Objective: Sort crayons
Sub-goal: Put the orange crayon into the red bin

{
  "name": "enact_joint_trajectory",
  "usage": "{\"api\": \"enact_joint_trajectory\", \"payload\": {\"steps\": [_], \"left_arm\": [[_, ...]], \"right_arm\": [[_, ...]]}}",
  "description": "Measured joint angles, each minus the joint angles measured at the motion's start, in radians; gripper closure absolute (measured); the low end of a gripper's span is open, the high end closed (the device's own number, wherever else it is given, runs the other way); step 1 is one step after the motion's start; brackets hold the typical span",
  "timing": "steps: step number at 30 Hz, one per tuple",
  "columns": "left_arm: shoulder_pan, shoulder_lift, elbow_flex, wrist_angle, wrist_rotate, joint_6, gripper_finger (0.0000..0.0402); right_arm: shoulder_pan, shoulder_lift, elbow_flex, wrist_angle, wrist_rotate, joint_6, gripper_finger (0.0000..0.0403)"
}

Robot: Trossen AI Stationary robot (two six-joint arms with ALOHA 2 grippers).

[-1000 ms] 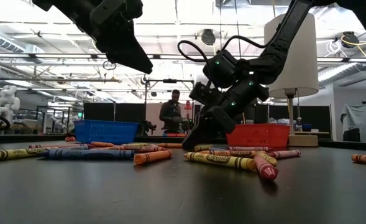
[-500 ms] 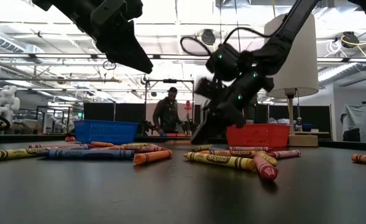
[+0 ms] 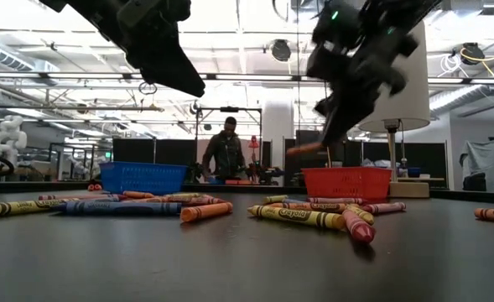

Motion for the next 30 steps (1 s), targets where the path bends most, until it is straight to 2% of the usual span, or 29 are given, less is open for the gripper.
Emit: {"api": "enact_joint_trajectory", "payload": {"steps": [3, 6, 13, 18, 24, 30], "left_arm": [[0.000, 0.000, 0.000, 0.000, -0.002, -0.001, 0.0233], [0.000, 0.000, 0.000, 0.000, -0.003, -0.024, 0.0233], [0.000, 0.000, 0.000, 0.000, -0.003, -0.053, 0.0233], [0.000, 0.000, 0.000, 0.004, -0.003, -0.063, 0.0233], [-0.002, 0.000, 0.000, 0.028, -0.038, -0.080, 0.0233], [-0.006, 0.000, 0.000, 0.064, -0.047, -0.079, 0.0233]], "right_arm": [[0.052, -0.075, -0.025, 0.004, 0.000, 0.055, 0.0400], [0.097, -0.133, -0.104, 0.107, 0.008, 0.110, 0.0400], [0.186, -0.153, -0.376, 0.725, 0.159, 0.192, 0.0399], [0.212, -0.120, -0.475, 1.079, 0.256, 0.165, 0.0399], [0.220, -0.106, -0.488, 1.191, 0.396, 0.111, 0.0399], [0.220, -0.107, -0.488, 1.198, 0.395, 0.038, 0.0399]]}}
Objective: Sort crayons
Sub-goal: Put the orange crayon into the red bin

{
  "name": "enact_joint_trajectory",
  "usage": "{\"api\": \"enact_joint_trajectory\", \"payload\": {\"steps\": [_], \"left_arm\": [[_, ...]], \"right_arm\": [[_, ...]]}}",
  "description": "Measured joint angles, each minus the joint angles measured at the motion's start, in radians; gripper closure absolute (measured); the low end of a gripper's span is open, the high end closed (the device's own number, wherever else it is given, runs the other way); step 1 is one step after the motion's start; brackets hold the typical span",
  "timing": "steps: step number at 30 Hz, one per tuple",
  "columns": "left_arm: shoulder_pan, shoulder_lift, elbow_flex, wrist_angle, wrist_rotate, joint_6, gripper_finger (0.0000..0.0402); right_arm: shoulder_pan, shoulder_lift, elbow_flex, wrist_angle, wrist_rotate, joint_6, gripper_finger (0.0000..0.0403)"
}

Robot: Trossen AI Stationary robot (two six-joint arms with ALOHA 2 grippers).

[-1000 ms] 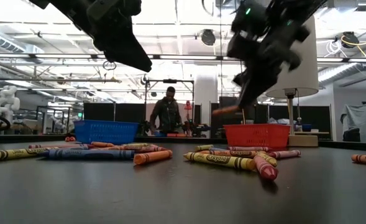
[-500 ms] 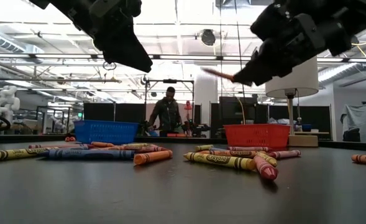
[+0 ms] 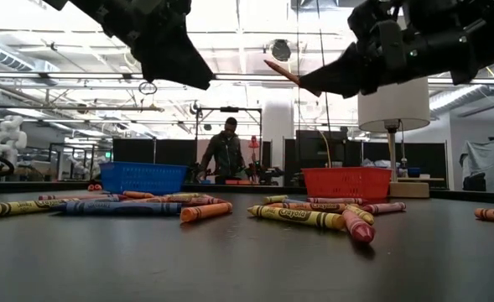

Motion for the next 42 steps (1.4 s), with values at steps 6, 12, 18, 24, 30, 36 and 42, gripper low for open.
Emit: {"api": "enact_joint_trajectory", "payload": {"steps": [6, 12, 18, 24, 30, 36, 42], "left_arm": [[0.001, 0.000, 0.000, 0.005, -0.003, 0.000, 0.0233], [0.001, 0.000, 0.000, 0.005, -0.003, 0.000, 0.0233], [0.001, 0.000, 0.000, 0.005, -0.003, 0.001, 0.0233], [0.001, 0.000, 0.000, 0.005, -0.004, 0.001, 0.0233], [0.001, 0.000, 0.000, 0.005, -0.004, 0.002, 0.0233], [0.001, 0.000, 0.000, 0.005, -0.004, 0.002, 0.0233], [0.001, 0.000, 0.000, 0.005, -0.004, 0.002, 0.0233]], "right_arm": [[0.000, 0.000, 0.000, -0.002, 0.000, -0.128, 0.0399], [0.000, 0.000, 0.000, -0.001, 0.000, -0.378, 0.0399], [0.000, 0.000, 0.000, -0.001, 0.000, -0.605, 0.0399], [0.000, 0.000, 0.000, 0.006, -0.001, -0.759, 0.0399], [0.000, 0.000, 0.000, 0.006, -0.001, -0.795, 0.0399], [0.000, 0.000, 0.000, 0.006, -0.001, -0.787, 0.0399], [0.000, 0.000, 0.000, 0.006, -0.002, -0.740, 0.0399]]}}
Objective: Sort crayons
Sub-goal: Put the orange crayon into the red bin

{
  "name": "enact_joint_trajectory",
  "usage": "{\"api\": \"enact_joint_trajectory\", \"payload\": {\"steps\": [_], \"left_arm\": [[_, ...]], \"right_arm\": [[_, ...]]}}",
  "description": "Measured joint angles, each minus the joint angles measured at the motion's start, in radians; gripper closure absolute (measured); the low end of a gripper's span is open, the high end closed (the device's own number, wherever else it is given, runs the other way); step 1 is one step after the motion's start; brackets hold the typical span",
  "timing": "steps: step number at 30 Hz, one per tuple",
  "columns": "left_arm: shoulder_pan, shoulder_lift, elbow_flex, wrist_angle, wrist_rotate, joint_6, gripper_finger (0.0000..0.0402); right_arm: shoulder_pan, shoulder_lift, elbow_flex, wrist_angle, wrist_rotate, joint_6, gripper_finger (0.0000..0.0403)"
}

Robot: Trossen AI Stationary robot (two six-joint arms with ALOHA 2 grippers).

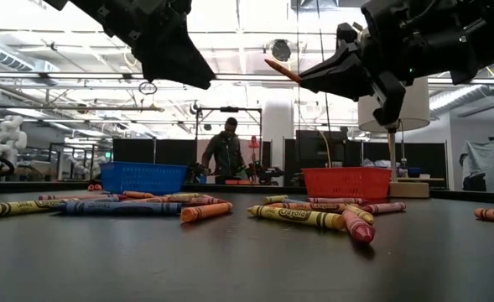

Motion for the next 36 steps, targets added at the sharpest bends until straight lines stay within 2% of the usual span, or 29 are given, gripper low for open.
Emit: {"api": "enact_joint_trajectory", "payload": {"steps": [9, 36], "left_arm": [[0.000, 0.000, 0.000, 0.000, 0.000, 0.000, 0.0233], [0.000, 0.000, 0.000, 0.000, 0.000, -0.001, 0.0233]], "right_arm": [[0.000, 0.000, 0.000, 0.000, 0.000, 0.146, 0.0399], [0.000, 0.000, 0.000, -0.002, 0.000, 0.829, 0.0398]]}}
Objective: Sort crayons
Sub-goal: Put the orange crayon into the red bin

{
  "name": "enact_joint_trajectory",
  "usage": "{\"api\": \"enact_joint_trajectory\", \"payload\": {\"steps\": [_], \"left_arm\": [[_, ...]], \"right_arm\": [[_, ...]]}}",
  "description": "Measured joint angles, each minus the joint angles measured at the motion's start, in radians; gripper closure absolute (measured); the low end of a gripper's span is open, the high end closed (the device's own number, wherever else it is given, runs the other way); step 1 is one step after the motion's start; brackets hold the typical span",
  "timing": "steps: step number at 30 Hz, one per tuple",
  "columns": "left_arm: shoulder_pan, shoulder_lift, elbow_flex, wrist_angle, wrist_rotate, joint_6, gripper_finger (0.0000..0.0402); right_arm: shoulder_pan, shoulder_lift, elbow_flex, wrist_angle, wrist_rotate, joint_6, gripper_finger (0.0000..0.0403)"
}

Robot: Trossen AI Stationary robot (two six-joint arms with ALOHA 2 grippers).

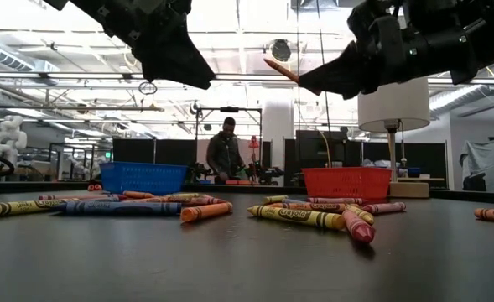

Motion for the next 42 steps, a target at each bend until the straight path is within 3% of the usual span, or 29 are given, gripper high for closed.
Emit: {"api": "enact_joint_trajectory", "payload": {"steps": [8, 18, 42], "left_arm": [[0.000, 0.000, 0.000, 0.000, 0.000, 0.000, 0.0233], [0.000, 0.000, 0.000, 0.000, 0.000, 0.000, 0.0233], [0.000, 0.000, 0.000, 0.000, 0.000, 0.001, 0.0233]], "right_arm": [[0.000, 0.000, 0.000, 0.000, 0.000, 0.184, 0.0398], [0.000, 0.000, 0.000, 0.000, -0.003, 0.298, 0.0398], [0.000, 0.000, 0.000, -0.003, -0.003, 0.295, 0.0398]]}}
